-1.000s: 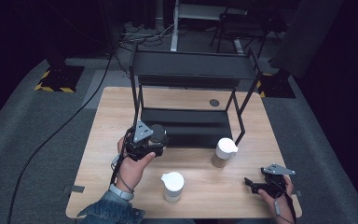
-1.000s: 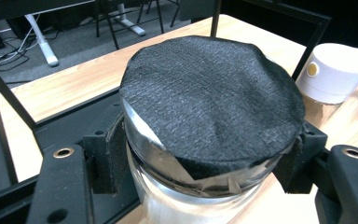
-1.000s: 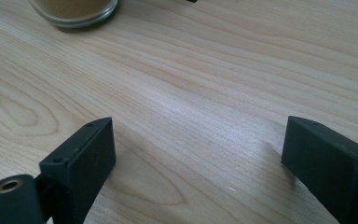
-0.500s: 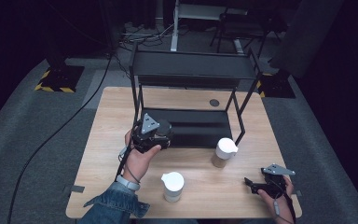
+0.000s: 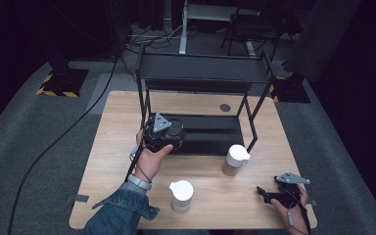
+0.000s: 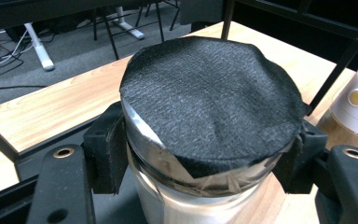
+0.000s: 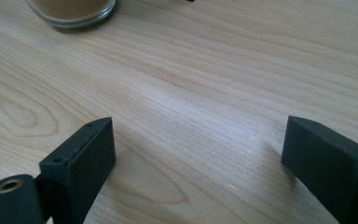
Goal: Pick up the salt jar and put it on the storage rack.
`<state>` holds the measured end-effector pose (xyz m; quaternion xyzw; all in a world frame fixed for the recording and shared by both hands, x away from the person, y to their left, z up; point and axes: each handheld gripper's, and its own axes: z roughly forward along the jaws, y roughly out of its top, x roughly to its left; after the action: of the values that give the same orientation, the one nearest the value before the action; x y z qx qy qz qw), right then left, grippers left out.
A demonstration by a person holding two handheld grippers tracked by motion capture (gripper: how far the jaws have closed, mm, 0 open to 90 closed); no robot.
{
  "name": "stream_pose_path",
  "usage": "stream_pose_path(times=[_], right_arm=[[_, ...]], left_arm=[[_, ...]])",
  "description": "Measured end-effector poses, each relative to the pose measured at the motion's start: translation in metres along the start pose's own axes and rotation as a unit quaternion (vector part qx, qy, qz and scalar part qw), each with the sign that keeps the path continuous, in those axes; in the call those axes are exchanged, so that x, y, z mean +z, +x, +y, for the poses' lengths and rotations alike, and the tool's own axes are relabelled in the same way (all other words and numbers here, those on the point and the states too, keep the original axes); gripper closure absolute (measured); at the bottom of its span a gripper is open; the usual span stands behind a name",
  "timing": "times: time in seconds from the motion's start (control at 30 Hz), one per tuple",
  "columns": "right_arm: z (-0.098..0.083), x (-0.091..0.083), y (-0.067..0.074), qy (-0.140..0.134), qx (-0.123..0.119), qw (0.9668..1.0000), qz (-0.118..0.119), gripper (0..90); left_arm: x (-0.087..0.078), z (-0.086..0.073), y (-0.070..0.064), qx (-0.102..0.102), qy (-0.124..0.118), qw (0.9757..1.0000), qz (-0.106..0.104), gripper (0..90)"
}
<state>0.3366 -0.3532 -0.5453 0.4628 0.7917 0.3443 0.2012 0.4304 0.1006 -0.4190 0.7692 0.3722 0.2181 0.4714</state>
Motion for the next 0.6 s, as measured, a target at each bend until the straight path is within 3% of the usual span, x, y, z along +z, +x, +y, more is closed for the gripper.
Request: stream_pose_path(times=[0.17, 0.37, 0.53, 0.6], right_arm=[[0.0, 0.0, 0.0, 0.0, 0.0, 1.0, 0.0, 9.6], [0.0, 0.0, 0.0, 0.0, 0.0, 1.0, 0.0, 9.6], [0.0, 0.0, 0.0, 0.0, 0.001, 1.0, -0.002, 9.6], [0.0, 0.0, 0.001, 0.0, 0.002, 1.0, -0.002, 9.6]], left_arm=[[0.008, 0.0, 0.001, 0.011, -0.004, 0.9999, 0.001, 31.0], [0.02, -0.002, 0.005, 0.003, -0.004, 1.0, 0.003, 31.0], [0.027, -0.003, 0.006, 0.01, -0.002, 0.9999, 0.01, 31.0], [0.031, -0.004, 0.01, 0.003, 0.001, 1.0, 0.009, 31.0]])
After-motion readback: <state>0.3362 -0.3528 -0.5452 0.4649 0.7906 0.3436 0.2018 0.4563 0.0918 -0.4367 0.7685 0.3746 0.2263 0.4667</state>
